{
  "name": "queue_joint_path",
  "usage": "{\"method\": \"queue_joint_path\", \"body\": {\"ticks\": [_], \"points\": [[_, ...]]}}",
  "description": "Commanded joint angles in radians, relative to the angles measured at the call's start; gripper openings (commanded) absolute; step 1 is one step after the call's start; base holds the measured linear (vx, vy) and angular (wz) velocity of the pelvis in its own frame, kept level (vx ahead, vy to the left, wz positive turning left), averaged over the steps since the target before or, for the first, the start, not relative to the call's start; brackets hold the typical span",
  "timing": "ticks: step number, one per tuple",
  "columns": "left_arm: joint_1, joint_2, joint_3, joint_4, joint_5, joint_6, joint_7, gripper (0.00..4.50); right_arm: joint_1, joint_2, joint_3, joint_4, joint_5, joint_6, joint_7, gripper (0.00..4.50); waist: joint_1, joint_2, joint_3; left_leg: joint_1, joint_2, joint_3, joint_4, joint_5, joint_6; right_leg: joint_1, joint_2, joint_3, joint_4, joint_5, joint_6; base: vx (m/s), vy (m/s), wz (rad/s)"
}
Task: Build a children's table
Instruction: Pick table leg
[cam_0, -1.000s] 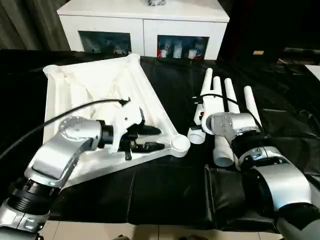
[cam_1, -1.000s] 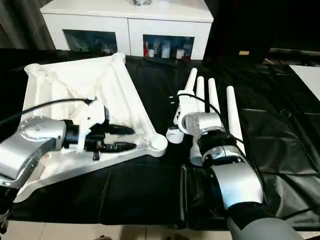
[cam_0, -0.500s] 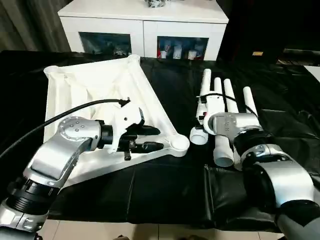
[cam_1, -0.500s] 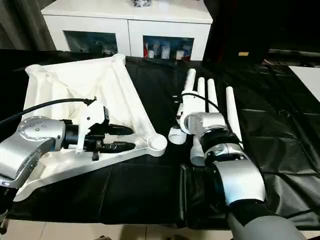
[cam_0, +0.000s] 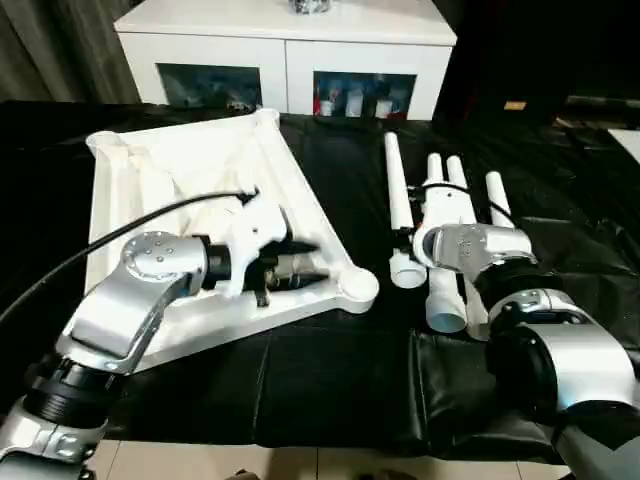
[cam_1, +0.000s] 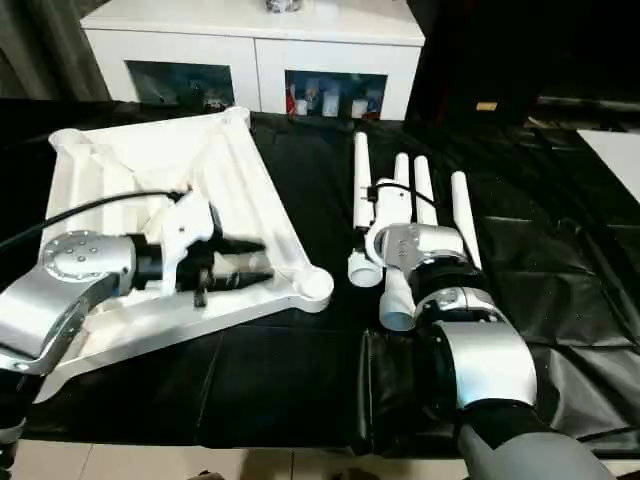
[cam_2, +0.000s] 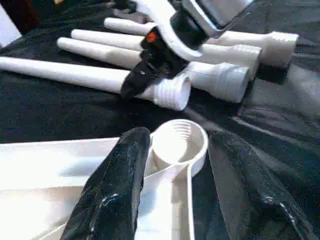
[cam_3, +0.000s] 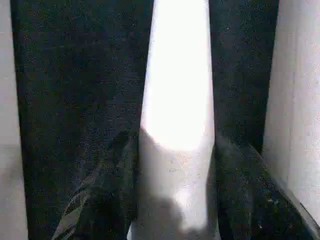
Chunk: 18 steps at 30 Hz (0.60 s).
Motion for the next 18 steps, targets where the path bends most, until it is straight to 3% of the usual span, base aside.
{"method": "queue_joint_path", "body": {"ticks": [1, 3, 11, 12, 15, 18], "points": [[-0.014, -0.011, 0.023, 0.01, 0.011, -0.014, 0.035, 2.27, 0.024, -0.01, -0.015, -0.062, 0.014, 0.024, 0.017, 1.95, 0.002, 0.012, -0.073, 0.003, 0.076, -0.026, -0.083, -0.067, -0.002, 0.063, -0.08, 0.043, -0.05, -0.039, -0.319, 0.0, 0.0, 0.0], [-0.018, -0.025, 0.027, 0.014, 0.008, -0.011, 0.052, 2.27, 0.037, -0.013, -0.013, -0.101, 0.019, 0.038, 0.029, 1.94, 0.002, 0.017, -0.073, 0.004, 0.076, -0.026, -0.082, -0.064, 0.005, 0.061, -0.08, 0.042, -0.05, -0.038, -0.326, 0.0, 0.0, 0.0], [-0.022, -0.084, 0.028, 0.001, -0.023, 0.011, 0.088, 2.27, 0.074, -0.034, 0.017, -0.246, 0.025, 0.053, 0.069, 1.88, 0.003, 0.008, -0.07, 0.003, 0.077, -0.025, -0.083, -0.076, 0.003, 0.063, -0.081, 0.043, -0.055, -0.076, -0.317, 0.0, 0.0, 0.0], [-0.024, -0.115, 0.051, 0.007, -0.029, 0.022, 0.131, 2.27, 0.124, -0.03, 0.015, -0.38, 0.047, 0.0, 0.106, 1.88, 0.005, 0.006, -0.07, 0.003, 0.078, -0.025, -0.083, -0.068, 0.005, 0.064, -0.081, 0.043, -0.056, -0.066, -0.312, 0.0, 0.0, 0.0], [-0.04, -0.164, 0.088, 0.032, -0.027, 0.035, 0.215, 2.27, 0.187, -0.025, 0.021, -0.533, 0.068, -0.06, 0.162, 1.88, 0.006, 0.004, -0.073, 0.002, 0.079, -0.025, -0.08, -0.041, 0.028, 0.065, -0.083, 0.044, -0.055, -0.025, -0.311, 0.0, 0.0, 0.0], [-0.1, -0.264, 0.189, 0.086, -0.084, 0.103, 0.351, 2.59, 0.273, -0.023, 0.015, -0.724, 0.154, -0.062, 0.29, 1.88, 0.01, -0.002, -0.071, 0.003, 0.081, -0.026, -0.081, -0.061, 0.04, 0.067, -0.083, 0.045, -0.061, -0.066, -0.307, 0.0, 0.0, 0.0]]}}
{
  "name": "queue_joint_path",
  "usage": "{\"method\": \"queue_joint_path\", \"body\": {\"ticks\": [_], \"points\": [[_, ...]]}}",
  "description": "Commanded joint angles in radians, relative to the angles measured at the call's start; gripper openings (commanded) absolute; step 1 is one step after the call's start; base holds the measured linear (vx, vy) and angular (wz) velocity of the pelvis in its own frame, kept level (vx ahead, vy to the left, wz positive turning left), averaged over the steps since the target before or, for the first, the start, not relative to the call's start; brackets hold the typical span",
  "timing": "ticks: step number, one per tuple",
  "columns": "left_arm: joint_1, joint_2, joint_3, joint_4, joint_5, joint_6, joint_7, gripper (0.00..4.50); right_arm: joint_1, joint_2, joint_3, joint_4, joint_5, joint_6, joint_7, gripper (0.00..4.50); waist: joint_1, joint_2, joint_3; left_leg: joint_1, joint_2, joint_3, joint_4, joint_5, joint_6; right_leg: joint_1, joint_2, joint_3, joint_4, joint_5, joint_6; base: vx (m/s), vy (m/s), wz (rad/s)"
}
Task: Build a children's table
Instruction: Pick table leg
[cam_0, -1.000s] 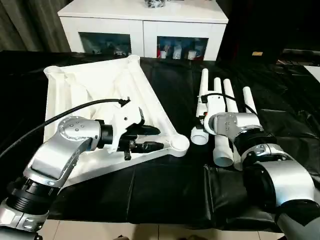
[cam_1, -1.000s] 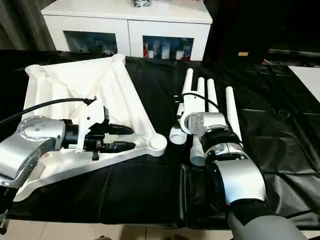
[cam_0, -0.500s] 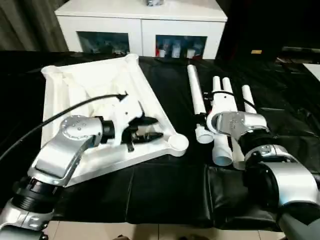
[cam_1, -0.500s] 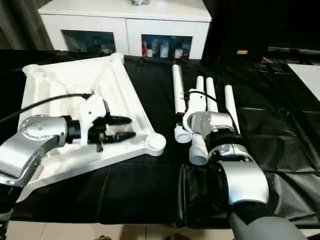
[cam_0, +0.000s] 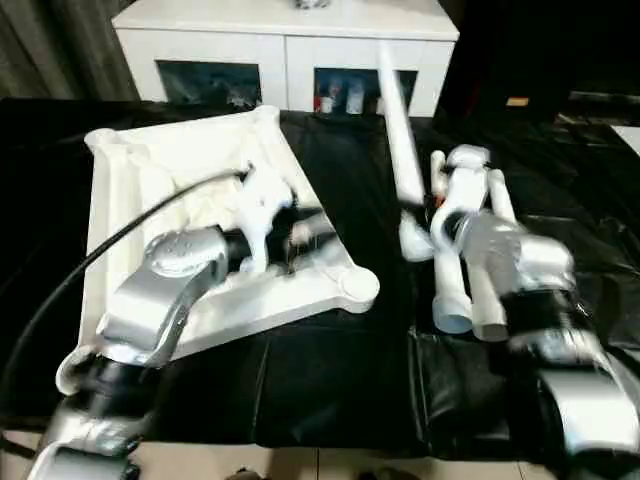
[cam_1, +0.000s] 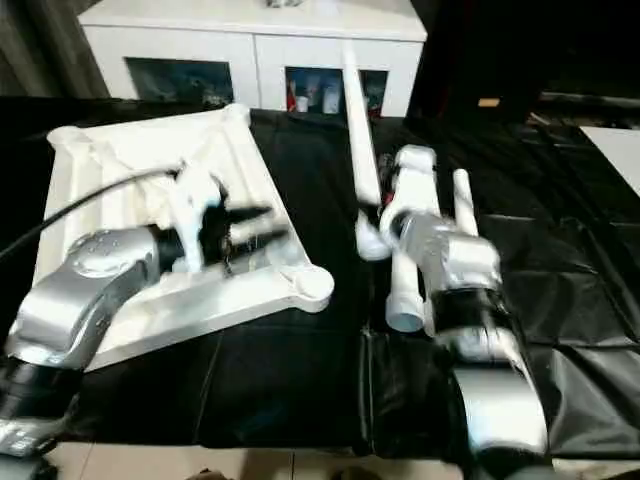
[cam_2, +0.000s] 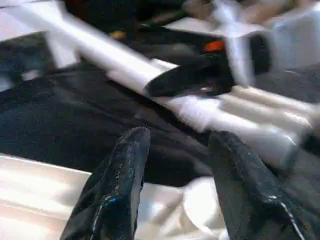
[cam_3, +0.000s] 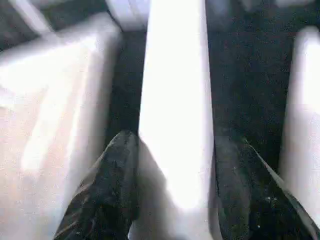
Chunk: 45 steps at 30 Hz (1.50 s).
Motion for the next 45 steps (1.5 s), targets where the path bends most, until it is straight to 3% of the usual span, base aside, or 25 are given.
{"method": "queue_joint_path", "body": {"ticks": [1, 3, 4, 6, 8, 9, 12, 14, 15, 22, 27, 29, 33, 37, 41, 45], "points": [[-0.065, -0.065, 0.104, 0.029, -0.084, 0.075, 0.105, 2.59, 0.053, -0.008, -0.002, -0.159, 0.104, 0.014, 0.127, 1.88, 0.005, -0.006, -0.072, 0.005, 0.078, -0.027, -0.08, -0.06, 0.046, 0.069, -0.084, 0.048, -0.06, -0.073, -0.307, 0.0, 0.0, 0.0], [-0.086, -0.095, 0.141, 0.036, -0.124, 0.098, 0.134, 2.79, 0.081, -0.011, -0.004, -0.206, 0.14, 0.032, 0.169, 1.88, 0.011, -0.006, -0.071, 0.003, 0.08, -0.029, -0.079, -0.057, 0.059, 0.071, -0.087, 0.048, -0.062, -0.071, -0.316, 0.0, 0.0, 0.0], [-0.117, -0.133, 0.187, 0.049, -0.185, 0.129, 0.165, 2.95, 0.123, -0.017, -0.002, -0.262, 0.18, 0.053, 0.216, 1.87, 0.005, -0.008, -0.071, -0.003, 0.078, -0.031, -0.081, -0.05, 0.067, 0.071, -0.084, 0.045, -0.061, -0.087, -0.315, 0.0, 0.0, 0.0], [-0.158, -0.176, 0.228, 0.063, -0.273, 0.171, 0.171, 3.03, 0.193, -0.029, 0.013, -0.348, 0.231, 0.073, 0.283, 1.87, 0.016, -0.006, -0.07, 0.004, 0.078, -0.026, -0.077, -0.052, 0.076, 0.067, -0.086, 0.046, -0.068, -0.093, -0.318, 0.0, 0.0, 0.0], [-0.182, -0.207, 0.255, 0.072, -0.334, 0.21, 0.175, 3.13, 0.24, -0.035, 0.023, -0.405, 0.264, 0.078, 0.323, 1.87, 0.024, -0.006, -0.076, 0.004, 0.08, -0.027, -0.076, -0.021, 0.09, 0.066, -0.084, 0.042, -0.061, -0.063, -0.321, 0.0, 0.0, 0.0], [-0.183, -0.209, 0.256, 0.072, -0.338, 0.213, 0.176, 3.35, 0.242, -0.036, 0.024, -0.409, 0.266, 0.079, 0.325, 1.86, 0.026, -0.007, -0.077, 0.003, 0.081, -0.028, -0.075, -0.01, 0.099, 0.064, -0.086, 0.039, -0.061, -0.051, -0.324, 0.0, 0.0, 0.0], [-0.204, -0.242, 0.279, 0.069, -0.386, 0.273, 0.186, 3.44, 0.289, -0.048, 0.031, -0.492, 0.31, 0.108, 0.357, 1.86, 0.025, -0.006, -0.074, 0.0, 0.081, -0.029, -0.076, -0.017, 0.105, 0.065, -0.087, 0.036, -0.066, -0.075, -0.319, 0.0, 0.0, 0.0], [-0.213, -0.256, 0.285, 0.061, -0.405, 0.304, 0.19, 3.62, 0.314, -0.053, 0.031, -0.542, 0.337, 0.123, 0.375, 1.86, 0.028, -0.004, -0.07, 0.004, 0.084, -0.029, -0.078, -0.049, 0.098, 0.061, -0.089, 0.035, -0.076, -0.142, -0.295, 0.0, 0.0, 0.0], [-0.218, -0.272, 0.293, 0.055, -0.43, 0.332, 0.201, 3.62, 0.328, -0.055, 0.03, -0.572, 0.358, 0.138, 0.383, 1.86, 0.025, -0.006, -0.069, -0.001, 0.084, -0.03, -0.08, -0.056, 0.089, 0.065, -0.088, 0.033, -0.077, -0.163, -0.285, 0.0, 0.0, 0.0], [-0.226, -0.28, 0.299, 0.082, -0.456, 0.383, 0.263, 4.21, 0.368, -0.064, 0.04, -0.649, 0.431, 0.172, 0.418, 1.86, 0.025, -0.008, -0.069, -0.003, 0.081, -0.035, -0.081, -0.052, 0.076, 0.064, -0.088, 0.03, -0.083, -0.207, -0.245, 0.0, 0.0, 0.0], [-0.234, -0.291, 0.328, 0.057, -0.518, 0.412, 0.248, 4.47, 0.381, -0.066, 0.045, -0.662, 0.443, 0.179, 0.408, 1.86, 0.027, -0.008, -0.071, -0.005, 0.081, -0.035, -0.08, -0.031, 0.07, 0.065, -0.09, 0.029, -0.08, -0.183, -0.248, 0.0, 0.0, 0.0], [-0.234, -0.285, 0.319, 0.054, -0.516, 0.417, 0.253, 4.5, 0.383, -0.07, 0.051, -0.664, 0.44, 0.178, 0.406, 1.86, 0.026, -0.007, -0.07, -0.004, 0.082, -0.036, -0.08, -0.032, 0.073, 0.063, -0.089, 0.028, -0.079, -0.174, -0.252, 0.0, 0.0, 0.0], [-0.233, -0.271, 0.297, 0.065, -0.479, 0.422, 0.28, 4.13, 0.379, -0.072, 0.072, -0.66, 0.393, 0.145, 0.381, 1.86, 0.026, -0.005, -0.069, -0.005, 0.082, -0.036, -0.081, -0.039, 0.065, 0.063, -0.089, 0.029, -0.081, -0.191, -0.24, 0.0, 0.0, 0.0], [-0.234, -0.259, 0.28, 0.089, -0.404, 0.399, 0.36, 3.7, 0.36, -0.055, 0.126, -0.646, 0.261, 0.044, 0.291, 1.86, 0.022, -0.003, -0.07, -0.006, 0.081, -0.037, -0.081, -0.037, 0.048, 0.063, -0.088, 0.029, -0.082, -0.184, -0.228, 0.0, 0.0, 0.0], [-0.238, -0.265, 0.291, 0.096, -0.407, 0.396, 0.385, 3.25, 0.352, -0.055, 0.155, -0.639, 0.209, 0.005, 0.267, 1.86, 0.022, -0.002, -0.071, -0.006, 0.081, -0.038, -0.081, -0.04, 0.045, 0.065, -0.088, 0.029, -0.079, -0.166, -0.235, 0.0, 0.0, 0.0], [-0.243, -0.282, 0.294, 0.098, -0.417, 0.393, 0.393, 3.13, 0.348, -0.059, 0.241, -0.64, 0.116, -0.057, 0.244, 1.86, 0.022, -0.001, -0.07, -0.006, 0.08, -0.038, -0.081, -0.052, 0.043, 0.066, -0.089, 0.029, -0.079, -0.162, -0.24, 0.0, 0.0, 0.0]]}}
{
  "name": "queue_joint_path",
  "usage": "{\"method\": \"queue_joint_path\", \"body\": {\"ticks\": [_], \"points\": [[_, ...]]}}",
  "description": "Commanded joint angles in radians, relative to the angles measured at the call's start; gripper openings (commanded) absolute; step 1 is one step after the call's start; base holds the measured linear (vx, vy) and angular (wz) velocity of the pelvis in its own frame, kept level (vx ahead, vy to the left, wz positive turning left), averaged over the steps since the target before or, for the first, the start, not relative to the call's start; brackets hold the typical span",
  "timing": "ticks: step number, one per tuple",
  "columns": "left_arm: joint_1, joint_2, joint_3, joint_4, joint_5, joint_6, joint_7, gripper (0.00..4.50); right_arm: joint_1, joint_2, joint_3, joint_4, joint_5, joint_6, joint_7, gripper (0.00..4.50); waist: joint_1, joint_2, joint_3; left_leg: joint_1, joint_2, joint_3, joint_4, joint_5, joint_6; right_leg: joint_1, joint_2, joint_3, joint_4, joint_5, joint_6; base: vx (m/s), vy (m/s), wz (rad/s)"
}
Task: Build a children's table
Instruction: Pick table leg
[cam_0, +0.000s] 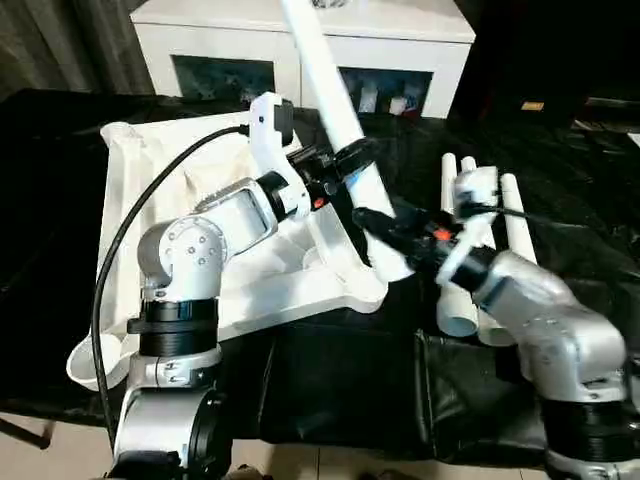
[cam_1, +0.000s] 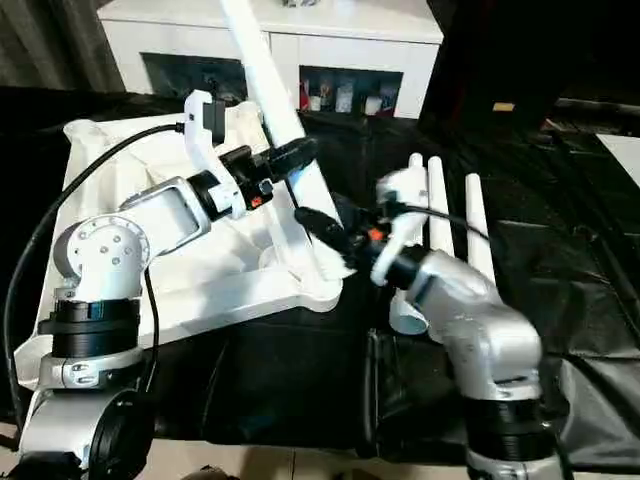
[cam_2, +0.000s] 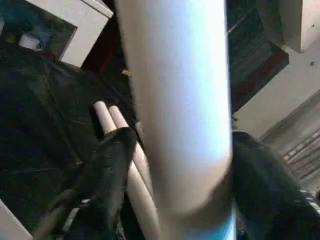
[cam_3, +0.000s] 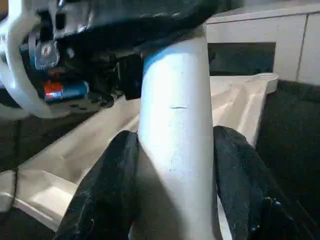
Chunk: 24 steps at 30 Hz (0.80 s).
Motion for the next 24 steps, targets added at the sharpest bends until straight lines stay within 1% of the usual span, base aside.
{"method": "queue_joint_path", "body": {"ticks": [1, 2, 3, 5, 7, 10, 11, 12, 13, 14, 15, 21, 24], "points": [[-0.021, -0.013, -0.001, 0.004, -0.002, -0.009, 0.018, 2.93, -0.027, -0.001, 0.047, -0.005, -0.057, -0.048, -0.019, 1.86, 0.002, 0.001, -0.069, 0.006, 0.073, -0.033, -0.082, -0.065, 0.035, 0.063, -0.088, 0.05, -0.069, -0.164, -0.237, 0.0, 0.0, 0.0], [-0.02, -0.017, 0.0, 0.002, -0.003, -0.008, 0.022, 2.83, -0.028, -0.002, 0.062, 0.003, -0.084, -0.064, -0.032, 1.86, 0.001, 0.001, -0.07, 0.005, 0.074, -0.033, -0.082, -0.068, 0.033, 0.063, -0.088, 0.051, -0.068, -0.159, -0.238, 0.0, 0.0, 0.0], [-0.02, -0.018, 0.001, 0.001, -0.003, -0.008, 0.022, 2.79, -0.029, -0.002, 0.063, 0.004, -0.086, -0.066, -0.033, 1.86, 0.0, -0.001, -0.069, 0.005, 0.074, -0.032, -0.082, -0.07, 0.033, 0.063, -0.087, 0.051, -0.069, -0.158, -0.237, 0.0, 0.0, 0.0], [-0.02, -0.024, 0.008, -0.002, -0.013, -0.003, 0.029, 2.65, -0.035, 0.001, 0.08, 0.018, -0.113, -0.09, -0.045, 1.86, 0.0, 0.001, -0.069, 0.007, 0.073, -0.033, -0.083, -0.079, 0.033, 0.064, -0.086, 0.05, -0.068, -0.163, -0.239, 0.0, 0.0, 0.0], [-0.021, -0.025, 0.011, -0.002, -0.014, -0.003, 0.036, 2.44, -0.039, 0.007, 0.08, 0.026, -0.124, -0.098, -0.058, 1.86, -0.002, 0.002, -0.068, 0.007, 0.074, -0.033, -0.083, -0.084, 0.035, 0.063, -0.085, 0.051, -0.068, -0.157, -0.242, 0.0, 0.0, 0.0], [-0.026, -0.024, 0.02, 0.0, -0.019, 0.001, 0.051, 2.32, -0.057, 0.021, 0.076, 0.058, -0.169, -0.137, -0.111, 1.86, -0.001, 0.003, -0.07, 0.007, 0.074, -0.033, -0.082, -0.078, 0.035, 0.063, -0.087, 0.051, -0.066, -0.139, -0.25, 0.0, 0.0, 0.0], [-0.026, -0.025, 0.022, -0.001, -0.019, 0.002, 0.054, 2.11, -0.061, 0.021, 0.08, 0.066, -0.181, -0.151, -0.116, 1.86, -0.002, 0.002, -0.07, 0.006, 0.073, -0.032, -0.082, -0.077, 0.035, 0.064, -0.085, 0.051, -0.066, -0.131, -0.251, 0.0, 0.0, 0.0], [-0.027, -0.026, 0.025, -0.001, -0.021, 0.003, 0.055, 2.05, -0.062, 0.021, 0.082, 0.071, -0.184, -0.158, -0.117, 1.86, -0.001, 0.003, -0.07, 0.007, 0.074, -0.033, -0.082, -0.072, 0.036, 0.065, -0.086, 0.051, -0.064, -0.121, -0.253, 0.0, 0.0, 0.0], [-0.026, -0.027, 0.026, -0.001, -0.023, 0.004, 0.054, 2.02, -0.063, 0.021, 0.083, 0.073, -0.187, -0.162, -0.117, 1.86, -0.001, 0.003, -0.07, 0.007, 0.073, -0.032, -0.081, -0.071, 0.039, 0.065, -0.086, 0.051, -0.063, -0.114, -0.256, 0.0, 0.0, 0.0], [-0.026, -0.03, 0.032, -0.003, -0.022, 0.002, 0.059, 2.02, -0.065, 0.024, 0.087, 0.082, -0.192, -0.173, -0.116, 1.86, -0.002, -0.001, -0.07, 0.007, 0.074, -0.032, -0.082, -0.073, 0.041, 0.065, -0.086, 0.051, -0.064, -0.114, -0.257, 0.0, 0.0, 0.0], [-0.026, -0.03, 0.032, -0.003, -0.022, 0.002, 0.059, 1.98, -0.066, 0.024, 0.088, 0.083, -0.192, -0.174, -0.116, 1.86, -0.001, 0.002, -0.07, 0.007, 0.074, -0.032, -0.082, -0.074, 0.044, 0.065, -0.086, 0.051, -0.063, -0.115, -0.259, 0.0, 0.0, 0.0], [-0.026, -0.025, 0.031, -0.01, -0.042, -0.005, 0.026, 1.92, -0.061, 0.026, 0.106, 0.089, -0.196, -0.19, -0.089, 1.86, 0.0, 0.003, -0.07, 0.007, 0.074, -0.032, -0.082, -0.075, 0.049, 0.065, -0.086, 0.051, -0.063, -0.117, -0.26, 0.0, 0.0, 0.0], [-0.021, -0.008, 0.012, -0.01, -0.021, -0.024, 0.007, 1.92, -0.055, 0.02, 0.117, 0.087, -0.198, -0.202, -0.077, 1.86, -0.001, 0.004, -0.071, 0.008, 0.074, -0.032, -0.082, -0.071, 0.05, 0.065, -0.085, 0.051, -0.061, -0.109, -0.257, 0.0, 0.0, 0.0]]}}
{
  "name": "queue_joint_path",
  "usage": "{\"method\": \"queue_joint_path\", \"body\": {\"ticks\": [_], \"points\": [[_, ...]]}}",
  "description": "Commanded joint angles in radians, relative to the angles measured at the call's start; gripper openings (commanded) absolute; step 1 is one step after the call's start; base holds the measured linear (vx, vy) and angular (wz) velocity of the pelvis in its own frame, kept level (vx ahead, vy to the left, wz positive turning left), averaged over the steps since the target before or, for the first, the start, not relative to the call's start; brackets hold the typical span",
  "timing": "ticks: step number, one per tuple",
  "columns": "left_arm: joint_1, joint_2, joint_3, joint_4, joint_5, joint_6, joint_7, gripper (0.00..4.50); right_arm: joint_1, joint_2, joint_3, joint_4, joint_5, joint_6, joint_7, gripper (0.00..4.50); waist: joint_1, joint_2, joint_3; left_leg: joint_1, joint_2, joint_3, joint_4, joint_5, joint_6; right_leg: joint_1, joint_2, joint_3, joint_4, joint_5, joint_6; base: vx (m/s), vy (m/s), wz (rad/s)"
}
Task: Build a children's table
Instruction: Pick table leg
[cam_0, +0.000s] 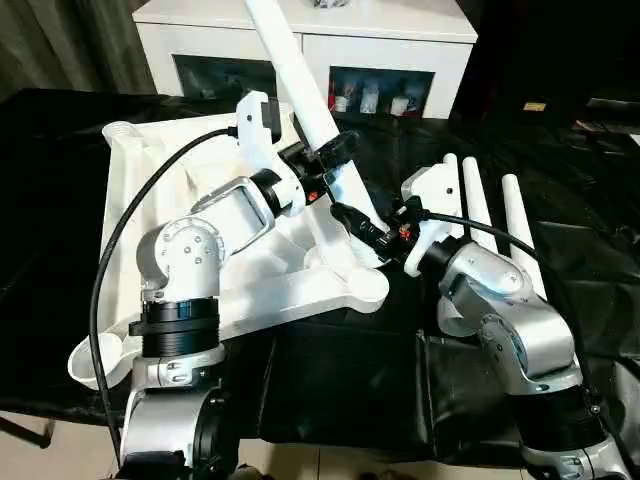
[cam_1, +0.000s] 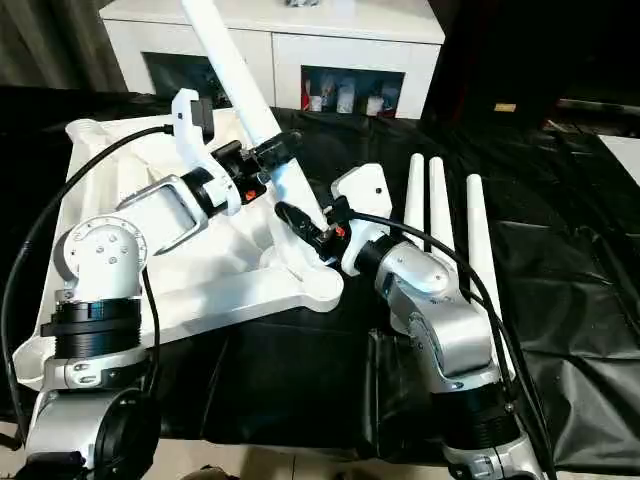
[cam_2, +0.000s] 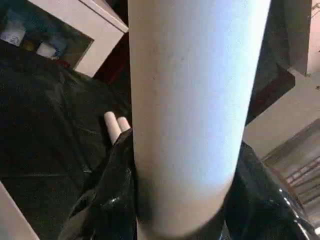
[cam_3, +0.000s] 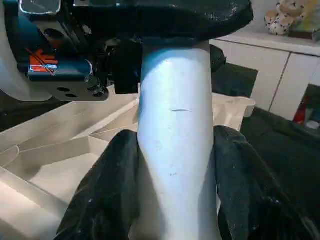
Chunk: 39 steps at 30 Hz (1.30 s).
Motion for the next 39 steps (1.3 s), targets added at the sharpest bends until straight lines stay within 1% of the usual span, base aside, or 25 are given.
{"method": "queue_joint_path", "body": {"ticks": [1, 2, 4, 5, 6, 9, 10, 12, 15, 16, 17, 18, 20, 23, 24, 25, 26, 29, 31, 32, 33, 34, 37, 38, 39], "points": [[-0.016, 0.011, -0.037, -0.01, 0.006, -0.011, -0.033, 1.91, -0.009, -0.005, 0.001, 0.01, -0.004, -0.012, -0.001, 1.86, 0.0, 0.004, -0.071, 0.008, 0.074, -0.032, -0.082, -0.07, 0.05, 0.065, -0.086, 0.051, -0.061, -0.106, -0.259, 0.0, 0.0, 0.0], [-0.016, 0.012, -0.038, -0.01, 0.008, -0.012, -0.034, 1.91, -0.009, -0.004, 0.0, 0.01, -0.002, -0.011, -0.001, 2.21, 0.0, 0.004, -0.071, 0.008, 0.075, -0.032, -0.082, -0.069, 0.051, 0.065, -0.086, 0.051, -0.061, -0.104, -0.259, 0.0, 0.0, 0.0], [-0.015, 0.021, -0.046, -0.007, 0.018, -0.02, -0.042, 1.91, -0.006, 0.001, -0.01, 0.006, 0.017, -0.007, 0.006, 2.56, 0.0, 0.003, -0.071, 0.007, 0.074, -0.032, -0.081, -0.067, 0.053, 0.066, -0.086, 0.052, -0.06, -0.098, -0.261, 0.0, 0.0, 0.0], [-0.007, 0.055, -0.086, -0.007, 0.05, -0.039, -0.076, 1.91, -0.001, 0.006, -0.038, -0.011, 0.067, 0.013, 0.026, 2.56, 0.002, 0.006, -0.071, 0.009, 0.074, -0.033, -0.083, -0.075, 0.06, 0.065, -0.087, 0.052, -0.064, -0.111, -0.256, 0.0, 0.0, 0.0], [-0.002, 0.074, -0.107, -0.008, 0.063, -0.046, -0.099, 1.91, 0.001, 0.003, -0.055, -0.021, 0.095, 0.027, 0.04, 2.62, 0.002, 0.006, -0.072, 0.01, 0.075, -0.033, -0.082, -0.075, 0.059, 0.065, -0.086, 0.052, -0.059, -0.11, -0.254, 0.0, 0.0, 0.0], [0.009, 0.12, -0.151, -0.012, 0.088, -0.062, -0.158, 1.91, 0.004, -0.022, -0.107, -0.044, 0.161, 0.059, 0.083, 3.02, 0.001, 0.01, -0.071, 0.011, 0.076, -0.033, -0.083, -0.074, 0.057, 0.065, -0.084, 0.051, -0.058, -0.095, -0.256, 0.0, 0.0, 0.0], [0.013, 0.141, -0.17, -0.014, 0.098, -0.075, -0.19, 1.91, 0.003, -0.036, -0.131, -0.048, 0.187, 0.072, 0.097, 3.02, 0.002, 0.011, -0.072, 0.012, 0.076, -0.033, -0.083, -0.069, 0.054, 0.065, -0.084, 0.051, -0.058, -0.089, -0.259, 0.0, 0.0, 0.0], [0.017, 0.164, -0.183, -0.012, 0.105, -0.08, -0.217, 1.91, 0.0, -0.056, -0.159, -0.052, 0.216, 0.092, 0.114, 3.06, 0.001, 0.008, -0.072, 0.011, 0.075, -0.031, -0.082, -0.061, 0.048, 0.068, -0.084, 0.052, -0.057, -0.074, -0.266, 0.0, 0.0, 0.0], [0.023, 0.191, -0.202, -0.012, 0.103, -0.094, -0.279, 1.91, -0.003, -0.081, -0.185, -0.049, 0.245, 0.112, 0.137, 3.46, 0.002, 0.007, -0.073, 0.011, 0.074, -0.03, -0.081, -0.057, 0.051, 0.068, -0.086, 0.052, -0.057, -0.079, -0.27, 0.0, 0.0, 0.0], [0.024, 0.202, -0.207, -0.017, 0.091, -0.091, -0.312, 1.91, -0.006, -0.095, -0.192, -0.044, 0.257, 0.13, 0.15, 3.51, 0.001, 0.006, -0.072, 0.011, 0.073, -0.029, -0.081, -0.06, 0.049, 0.068, -0.085, 0.052, -0.058, -0.087, -0.272, 0.0, 0.0, 0.0], [0.024, 0.22, -0.218, -0.025, 0.069, -0.086, -0.367, 1.9, -0.014, -0.123, -0.195, -0.034, 0.276, 0.174, 0.17, 3.58, 0.002, 0.005, -0.073, 0.01, 0.072, -0.029, -0.081, -0.056, 0.049, 0.069, -0.085, 0.051, -0.056, -0.093, -0.271, 0.0, 0.0, 0.0], [0.024, 0.225, -0.221, -0.027, 0.064, -0.085, -0.38, 1.9, -0.016, -0.131, -0.194, -0.032, 0.282, 0.189, 0.176, 3.68, 0.002, 0.006, -0.073, 0.012, 0.072, -0.03, -0.081, -0.053, 0.049, 0.07, -0.085, 0.051, -0.056, -0.096, -0.272, 0.0, 0.0, 0.0], [0.02, 0.238, -0.231, -0.034, 0.04, -0.075, -0.433, 1.9, -0.023, -0.162, -0.184, -0.025, 0.292, 0.217, 0.213, 3.89, 0.002, 0.004, -0.072, 0.011, 0.073, -0.029, -0.08, -0.056, 0.048, 0.068, -0.085, 0.05, -0.056, -0.098, -0.277, 0.0, 0.0, 0.0], [0.014, 0.254, -0.244, -0.039, 0.016, -0.068, -0.504, 1.9, -0.03, -0.189, -0.177, -0.029, 0.357, 0.285, 0.275, 4.06, 0.002, 0.001, -0.071, 0.01, 0.073, -0.028, -0.079, -0.062, 0.055, 0.069, -0.086, 0.052, -0.058, -0.116, -0.281, 0.0, 0.0, 0.0], [0.012, 0.259, -0.247, -0.041, 0.004, -0.067, -0.534, 1.9, -0.031, -0.202, -0.172, -0.036, 0.381, 0.308, 0.305, 4.07, 0.002, -0.002, -0.071, 0.011, 0.073, -0.028, -0.08, -0.067, 0.054, 0.069, -0.086, 0.051, -0.059, -0.13, -0.278, 0.0, 0.0, 0.0], [0.009, 0.26, -0.243, -0.042, -0.011, -0.061, -0.553, 1.9, -0.031, -0.215, -0.163, -0.042, 0.391, 0.318, 0.328, 4.07, 0.004, 0.0, -0.072, 0.011, 0.074, -0.028, -0.079, -0.062, 0.055, 0.07, -0.088, 0.051, -0.057, -0.135, -0.277, 0.0, 0.0, 0.0], [0.005, 0.258, -0.234, -0.041, -0.026, -0.053, -0.561, 1.9, -0.031, -0.223, -0.155, -0.045, 0.392, 0.323, 0.34, 4.07, 0.003, -0.001, -0.07, 0.011, 0.075, -0.028, -0.079, -0.065, 0.052, 0.067, -0.087, 0.051, -0.058, -0.14, -0.276, 0.0, 0.0, 0.0], [-0.004, 0.26, -0.226, -0.039, -0.049, -0.041, -0.594, 1.9, -0.035, -0.233, -0.14, -0.051, 0.402, 0.344, 0.358, 4.07, 0.005, -0.003, -0.073, 0.011, 0.075, -0.028, -0.078, -0.05, 0.049, 0.069, -0.088, 0.051, -0.055, -0.131, -0.278, 0.0, 0.0, 0.0], [-0.004, 0.264, -0.232, -0.037, -0.056, -0.041, -0.614, 1.9, -0.035, -0.234, -0.12, -0.061, 0.403, 0.355, 0.372, 4.07, 0.004, -0.008, -0.073, 0.009, 0.074, -0.027, -0.078, -0.04, 0.054, 0.069, -0.088, 0.051, -0.056, -0.128, -0.277, 0.0, 0.0, 0.0], [-0.004, 0.263, -0.235, -0.034, -0.054, -0.045, -0.617, 1.9, -0.034, -0.232, -0.109, -0.064, 0.403, 0.362, 0.377, 4.07, 0.005, -0.006, -0.072, 0.01, 0.074, -0.027, -0.077, -0.041, 0.054, 0.068, -0.089, 0.051, -0.056, -0.138, -0.276, 0.0, 0.0, 0.0], [-0.004, 0.261, -0.237, -0.033, -0.054, -0.048, -0.619, 1.9, -0.034, -0.229, -0.095, -0.065, 0.401, 0.367, 0.379, 4.07, 0.005, -0.007, -0.072, 0.01, 0.074, -0.027, -0.077, -0.045, 0.052, 0.068, -0.089, 0.051, -0.058, -0.149, -0.274, 0.0, 0.0, 0.0], [-0.003, 0.258, -0.238, -0.034, -0.055, -0.05, -0.621, 1.9, -0.034, -0.227, -0.084, -0.063, 0.396, 0.368, 0.379, 3.78, 0.006, -0.005, -0.072, 0.01, 0.075, -0.028, -0.077, -0.044, 0.049, 0.067, -0.09, 0.051, -0.058, -0.153, -0.273, 0.0, 0.0, 0.0], [-0.001, 0.252, -0.241, -0.041, -0.063, -0.047, -0.628, 1.9, -0.035, -0.22, -0.061, -0.051, 0.382, 0.368, 0.369, 3.67, 0.006, -0.007, -0.072, 0.01, 0.075, -0.028, -0.078, -0.045, 0.042, 0.067, -0.089, 0.051, -0.057, -0.15, -0.27, 0.0, 0.0, 0.0], [0.0, 0.252, -0.242, -0.044, -0.065, -0.046, -0.631, 1.9, -0.036, -0.216, -0.058, -0.048, 0.382, 0.371, 0.366, 3.5, 0.006, -0.007, -0.073, 0.009, 0.074, -0.027, -0.078, -0.042, 0.042, 0.067, -0.089, 0.051, -0.056, -0.148, -0.269, 0.0, 0.0, 0.0], [0.001, 0.252, -0.242, -0.045, -0.065, -0.045, -0.632, 1.9, -0.036, -0.215, -0.057, -0.047, 0.382, 0.371, 0.364, 3.5, 0.007, -0.006, -0.073, 0.01, 0.074, -0.027, -0.077, -0.04, 0.042, 0.067, -0.089, 0.051, -0.056, -0.144, -0.268, 0.0, 0.0, 0.0]]}}
